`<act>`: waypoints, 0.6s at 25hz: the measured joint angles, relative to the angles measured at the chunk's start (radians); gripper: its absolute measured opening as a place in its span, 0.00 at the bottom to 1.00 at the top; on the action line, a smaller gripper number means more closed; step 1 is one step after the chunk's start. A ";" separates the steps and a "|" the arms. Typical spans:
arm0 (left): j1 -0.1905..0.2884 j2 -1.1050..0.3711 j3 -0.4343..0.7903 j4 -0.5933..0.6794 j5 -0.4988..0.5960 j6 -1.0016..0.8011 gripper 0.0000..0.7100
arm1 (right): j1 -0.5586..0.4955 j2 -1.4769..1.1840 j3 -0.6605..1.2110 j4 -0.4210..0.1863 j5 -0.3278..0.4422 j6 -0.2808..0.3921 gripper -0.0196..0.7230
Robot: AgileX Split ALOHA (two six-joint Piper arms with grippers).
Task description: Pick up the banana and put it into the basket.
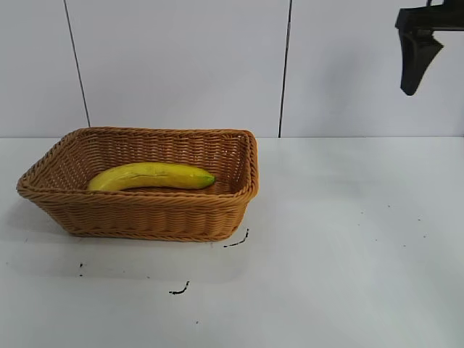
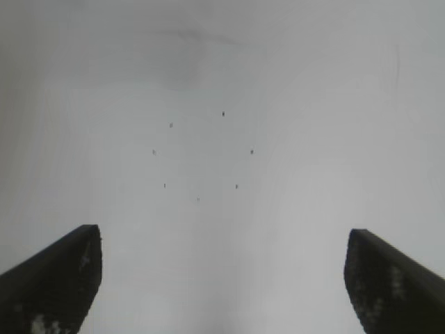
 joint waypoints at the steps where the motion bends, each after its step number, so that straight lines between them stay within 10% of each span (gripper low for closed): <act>1: 0.000 0.000 0.000 0.000 0.000 0.000 0.98 | 0.000 -0.057 0.048 0.000 0.000 0.000 0.94; 15: 0.000 0.000 0.000 0.000 0.000 0.000 0.98 | 0.000 -0.855 0.637 -0.019 -0.211 -0.003 0.94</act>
